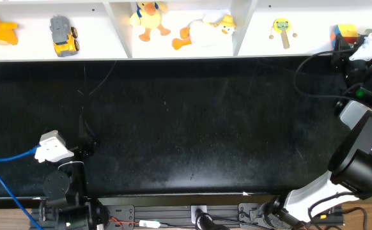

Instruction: Store Toys

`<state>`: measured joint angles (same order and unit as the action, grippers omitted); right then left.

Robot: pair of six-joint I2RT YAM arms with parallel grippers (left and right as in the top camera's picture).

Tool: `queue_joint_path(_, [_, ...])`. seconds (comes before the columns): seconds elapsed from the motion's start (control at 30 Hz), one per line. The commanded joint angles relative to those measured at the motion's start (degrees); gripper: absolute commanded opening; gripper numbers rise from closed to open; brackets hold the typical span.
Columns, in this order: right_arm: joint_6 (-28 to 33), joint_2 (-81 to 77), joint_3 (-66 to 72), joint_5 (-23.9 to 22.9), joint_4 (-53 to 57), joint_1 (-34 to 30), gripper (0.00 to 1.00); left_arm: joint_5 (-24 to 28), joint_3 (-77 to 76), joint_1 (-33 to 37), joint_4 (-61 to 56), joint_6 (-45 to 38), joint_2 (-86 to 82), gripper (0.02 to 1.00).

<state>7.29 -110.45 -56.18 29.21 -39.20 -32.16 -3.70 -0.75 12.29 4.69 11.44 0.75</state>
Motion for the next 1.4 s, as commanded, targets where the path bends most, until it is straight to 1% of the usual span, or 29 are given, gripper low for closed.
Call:
queue_joint_path(0.03, [-0.9,-1.9,-1.4,1.2,0.9,-0.1,0.045,0.4,0.3,-0.4,-0.1,-1.3,-0.6,0.998])
queue_joint_path(0.1, [-0.9,-2.1,-1.6,0.6,0.9,-0.1,0.047,0.4,0.3,-0.4,-0.1,-1.3,-0.6,0.998])
queue_joint_path(0.23, [-0.9,-2.5,-2.1,-3.5,1.0,-0.1,0.045,0.4,0.3,-0.4,-0.1,-1.3,-0.6,0.998])
queue_joint_path(0.33, [-0.3,-2.6,-3.1,-4.9,1.2,-0.1,0.045,0.4,0.3,-0.4,-0.1,-1.3,-0.6,0.998])
queue_joint_path(0.4, [0.6,-2.7,-3.9,-5.0,1.8,-0.1,0.045,0.4,0.3,-0.4,-0.1,-1.3,-0.6,0.998])
queue_joint_path(0.63, [1.1,-4.1,-5.7,-5.0,3.2,-0.1,0.045,0.4,0.3,-0.4,-0.1,-1.3,-0.6,0.998])
queue_joint_path(0.77, [1.0,-5.2,-5.9,-3.3,3.8,0.0,0.045,0.4,0.3,-0.4,-0.1,-1.3,-0.6,0.998])
queue_joint_path(0.9, [1.0,-5.2,-5.9,-3.3,4.1,0.0,0.045,0.4,0.3,-0.4,-0.1,-1.3,-0.6,0.998])
queue_joint_path(1.0, [1.0,-5.2,-5.9,-3.3,5.4,0.0,0.22,0.4,0.3,-0.4,-0.1,-1.3,-0.6,0.996])
queue_joint_path(1.03, [0.7,-5.2,-5.9,-3.3,5.9,0.0,0.308,0.4,0.3,-0.4,-0.1,-1.3,-0.6,0.998])
queue_joint_path(1.07, [0.3,-5.2,-5.9,-3.3,6.3,0.0,0.362,0.4,0.3,-0.4,-0.1,-1.3,-0.6,0.998])
queue_joint_path(1.23, [0.3,-5.2,-5.9,-3.3,7.6,0.0,0.507,0.4,0.3,-0.4,-0.1,-1.3,-0.6,0.998])
queue_joint_path(1.27, [0.3,-5.1,-5.9,-3.2,7.7,0.0,0.549,0.4,0.3,-0.4,-0.1,-1.3,-0.6,0.998])
queue_joint_path(1.3, [-0.3,-5.1,-5.9,-3.1,7.8,0.0,0.634,0.4,0.3,-0.4,-0.1,-1.3,-0.6,0.998])
queue_joint_path(1.37, [-2.3,-5.0,-5.9,-3.0,7.7,-0.1,0.746,0.4,0.3,-0.4,-0.1,-1.3,-0.6,0.998])
queue_joint_path(1.4, [-2.9,-4.9,-5.9,-2.8,7.8,-0.1,0.864,0.4,0.3,-0.4,-0.1,-1.3,-0.6,0.998])
